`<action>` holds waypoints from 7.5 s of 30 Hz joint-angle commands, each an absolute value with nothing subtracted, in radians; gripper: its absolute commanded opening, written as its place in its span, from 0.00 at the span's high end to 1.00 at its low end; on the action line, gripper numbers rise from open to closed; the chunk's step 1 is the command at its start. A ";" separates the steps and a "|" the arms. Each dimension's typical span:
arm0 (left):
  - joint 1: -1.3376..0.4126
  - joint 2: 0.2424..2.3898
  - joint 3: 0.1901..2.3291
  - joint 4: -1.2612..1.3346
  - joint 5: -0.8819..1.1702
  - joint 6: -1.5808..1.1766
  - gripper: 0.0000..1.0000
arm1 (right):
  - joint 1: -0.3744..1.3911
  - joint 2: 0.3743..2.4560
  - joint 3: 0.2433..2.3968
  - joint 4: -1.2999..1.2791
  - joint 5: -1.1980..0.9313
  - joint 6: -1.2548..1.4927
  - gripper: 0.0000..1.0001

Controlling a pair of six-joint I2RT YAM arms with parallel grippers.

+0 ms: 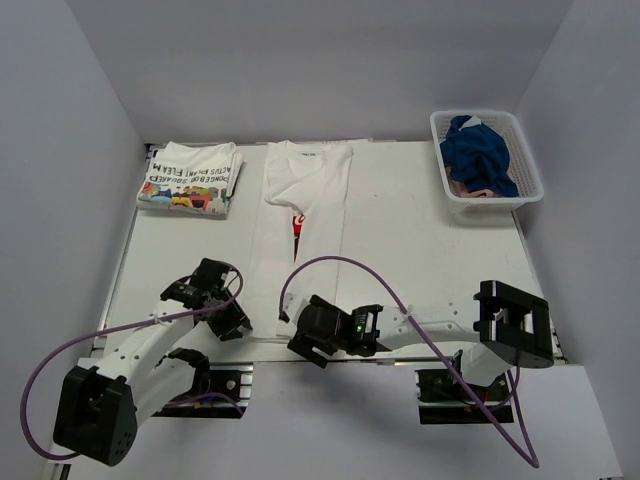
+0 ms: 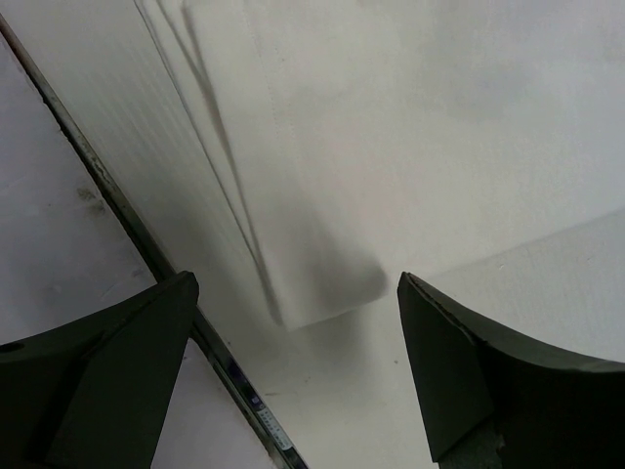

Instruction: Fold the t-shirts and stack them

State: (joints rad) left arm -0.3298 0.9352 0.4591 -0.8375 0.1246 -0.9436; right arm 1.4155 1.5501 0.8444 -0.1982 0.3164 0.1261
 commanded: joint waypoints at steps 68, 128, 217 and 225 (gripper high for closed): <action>-0.279 1.910 1.548 -0.594 -0.137 -0.876 1.00 | 0.816 2.005 1.477 -0.035 0.514 -0.140 1.00; -0.291 1.507 0.850 -0.416 -0.002 -0.644 1.00 | 0.779 1.642 0.894 0.048 -0.026 0.242 1.00; -0.293 2.439 1.984 -0.206 0.155 -0.500 0.00 | 0.310 2.322 1.710 0.037 -0.426 0.534 0.10; -0.284 2.289 1.666 -0.199 0.130 -0.540 0.00 | 0.310 2.382 1.660 -0.036 -0.445 0.465 0.10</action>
